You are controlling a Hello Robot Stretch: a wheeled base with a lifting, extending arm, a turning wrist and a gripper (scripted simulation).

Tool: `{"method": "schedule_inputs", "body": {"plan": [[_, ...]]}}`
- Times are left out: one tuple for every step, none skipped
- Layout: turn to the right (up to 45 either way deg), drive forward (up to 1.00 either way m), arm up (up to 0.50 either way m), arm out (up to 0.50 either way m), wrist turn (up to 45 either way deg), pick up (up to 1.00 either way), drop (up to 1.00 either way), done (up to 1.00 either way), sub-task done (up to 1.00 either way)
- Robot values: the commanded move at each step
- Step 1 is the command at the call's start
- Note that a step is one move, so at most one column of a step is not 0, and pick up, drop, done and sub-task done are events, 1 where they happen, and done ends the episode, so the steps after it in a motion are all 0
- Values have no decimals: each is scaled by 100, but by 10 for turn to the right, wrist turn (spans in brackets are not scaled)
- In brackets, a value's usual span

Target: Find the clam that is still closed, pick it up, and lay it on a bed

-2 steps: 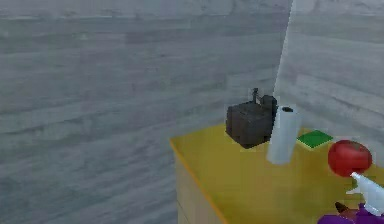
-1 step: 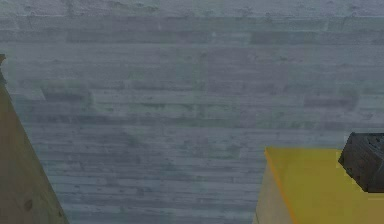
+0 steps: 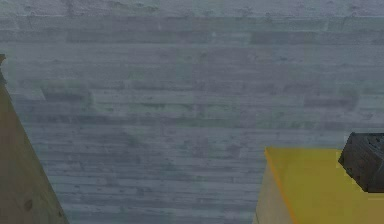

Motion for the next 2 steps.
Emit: {"method": "schedule_inputs", "body": {"plan": [[0,0,38,0,0,0,0,0,0],[0,0,0,48,0,0,0,0,0]]}}
